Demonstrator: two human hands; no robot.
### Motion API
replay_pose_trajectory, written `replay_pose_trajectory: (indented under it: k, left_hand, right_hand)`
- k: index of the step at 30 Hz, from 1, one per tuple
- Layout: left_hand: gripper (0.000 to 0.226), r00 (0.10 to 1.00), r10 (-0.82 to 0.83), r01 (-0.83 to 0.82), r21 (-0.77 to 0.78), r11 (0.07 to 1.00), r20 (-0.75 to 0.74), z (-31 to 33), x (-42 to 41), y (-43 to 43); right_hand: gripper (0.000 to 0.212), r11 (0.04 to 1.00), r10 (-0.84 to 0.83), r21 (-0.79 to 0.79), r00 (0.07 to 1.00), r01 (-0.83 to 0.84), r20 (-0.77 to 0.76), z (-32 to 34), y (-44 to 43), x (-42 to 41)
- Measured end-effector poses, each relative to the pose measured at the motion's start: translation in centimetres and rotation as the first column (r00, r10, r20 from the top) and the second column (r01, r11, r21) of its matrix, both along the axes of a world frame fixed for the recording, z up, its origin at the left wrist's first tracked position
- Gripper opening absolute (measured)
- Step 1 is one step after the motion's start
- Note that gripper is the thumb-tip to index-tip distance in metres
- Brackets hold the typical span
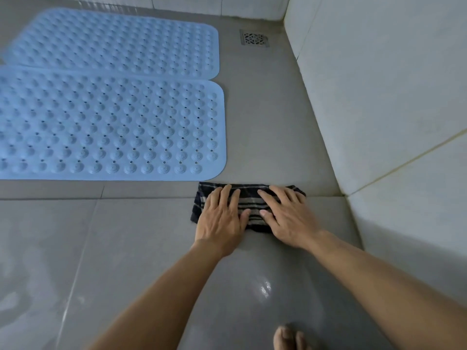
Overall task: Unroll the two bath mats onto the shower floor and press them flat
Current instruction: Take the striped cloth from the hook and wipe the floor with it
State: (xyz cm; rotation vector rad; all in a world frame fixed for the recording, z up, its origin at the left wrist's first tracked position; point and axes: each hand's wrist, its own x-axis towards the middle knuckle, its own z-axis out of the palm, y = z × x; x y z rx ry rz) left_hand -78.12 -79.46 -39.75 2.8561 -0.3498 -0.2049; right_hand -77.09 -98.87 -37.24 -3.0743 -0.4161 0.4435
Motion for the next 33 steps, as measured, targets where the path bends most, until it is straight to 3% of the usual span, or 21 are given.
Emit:
replay_pose_trajectory:
  k: [5,16,19,23,29,33]
  left_hand:
    - [0.066,0.995,0.084,-0.083,-0.007,0.996,0.062,-0.2,-0.7,4.6]
    - [0.071,0.992,0.124,-0.125,0.053,0.991,0.023,0.1,0.3,14.7]
    - [0.072,0.990,0.141,-0.141,0.072,0.987,0.013,0.2,0.3,17.5]
    - [0.065,0.987,0.162,-0.161,0.086,0.983,0.006,0.3,0.3,21.4]
    - [0.064,0.973,0.232,-0.229,0.139,0.963,-0.008,0.1,0.4,26.9]
    - [0.066,0.964,0.266,-0.260,0.183,0.948,-0.007,0.4,0.1,31.2]
  right_hand:
    - [0.070,1.000,0.010,0.008,1.000,-0.010,-0.009,-0.4,5.0,-0.2]
    - [0.082,0.994,0.002,0.110,0.999,0.002,-0.033,-0.5,15.0,0.8]
    - [0.083,0.990,0.046,0.134,0.998,-0.039,-0.049,-0.4,17.6,1.1]
    - [0.065,0.987,0.100,0.134,0.993,-0.091,-0.063,-0.6,21.0,1.7]
    - [0.062,0.974,0.159,0.173,0.986,-0.148,-0.049,-0.4,26.4,2.2]
    - [0.067,0.956,0.282,0.089,0.959,-0.281,-0.002,-0.4,30.5,2.7]
